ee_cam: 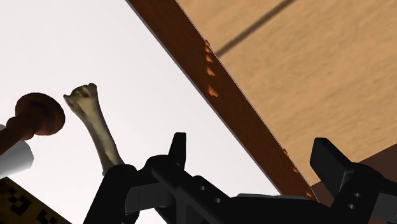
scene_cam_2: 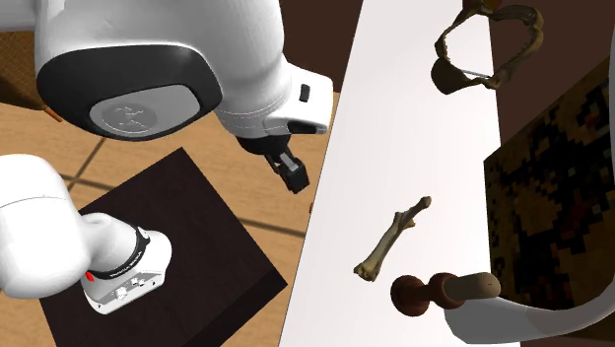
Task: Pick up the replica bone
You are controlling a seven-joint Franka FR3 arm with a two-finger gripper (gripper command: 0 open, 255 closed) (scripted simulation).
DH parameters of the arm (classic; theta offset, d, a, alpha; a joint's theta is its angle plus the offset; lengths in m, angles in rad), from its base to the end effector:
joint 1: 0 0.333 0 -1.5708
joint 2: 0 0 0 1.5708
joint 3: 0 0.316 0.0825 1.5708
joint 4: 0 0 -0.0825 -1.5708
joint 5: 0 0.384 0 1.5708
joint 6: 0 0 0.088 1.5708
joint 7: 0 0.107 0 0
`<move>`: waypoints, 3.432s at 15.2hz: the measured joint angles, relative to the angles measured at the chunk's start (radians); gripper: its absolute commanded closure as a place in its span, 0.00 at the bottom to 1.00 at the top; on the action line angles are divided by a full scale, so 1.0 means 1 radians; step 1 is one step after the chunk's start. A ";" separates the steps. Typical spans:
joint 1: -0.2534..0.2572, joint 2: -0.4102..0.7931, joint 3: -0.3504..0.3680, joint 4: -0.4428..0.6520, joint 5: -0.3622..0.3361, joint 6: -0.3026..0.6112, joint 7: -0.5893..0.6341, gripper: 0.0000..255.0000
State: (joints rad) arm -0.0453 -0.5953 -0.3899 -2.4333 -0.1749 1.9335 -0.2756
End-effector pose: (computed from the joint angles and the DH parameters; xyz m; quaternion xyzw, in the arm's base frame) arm 0.3432 -0.1871 0.5017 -0.9989 0.0236 -0.0388 0.0130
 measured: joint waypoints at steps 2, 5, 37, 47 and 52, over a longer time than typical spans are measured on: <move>0.007 0.051 -0.052 -0.001 0.005 0.064 -0.058 0.00; 0.027 0.150 -0.142 0.022 0.031 0.157 -0.164 0.00; -0.111 1.109 -0.253 0.524 0.930 0.330 -1.111 1.00; -0.098 1.082 -0.270 0.527 0.902 0.308 -1.088 1.00; -0.080 1.038 -0.296 0.533 0.859 0.273 -1.054 1.00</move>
State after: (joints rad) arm -0.1257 0.4429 -0.6855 -1.9007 0.6837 2.2061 -1.3295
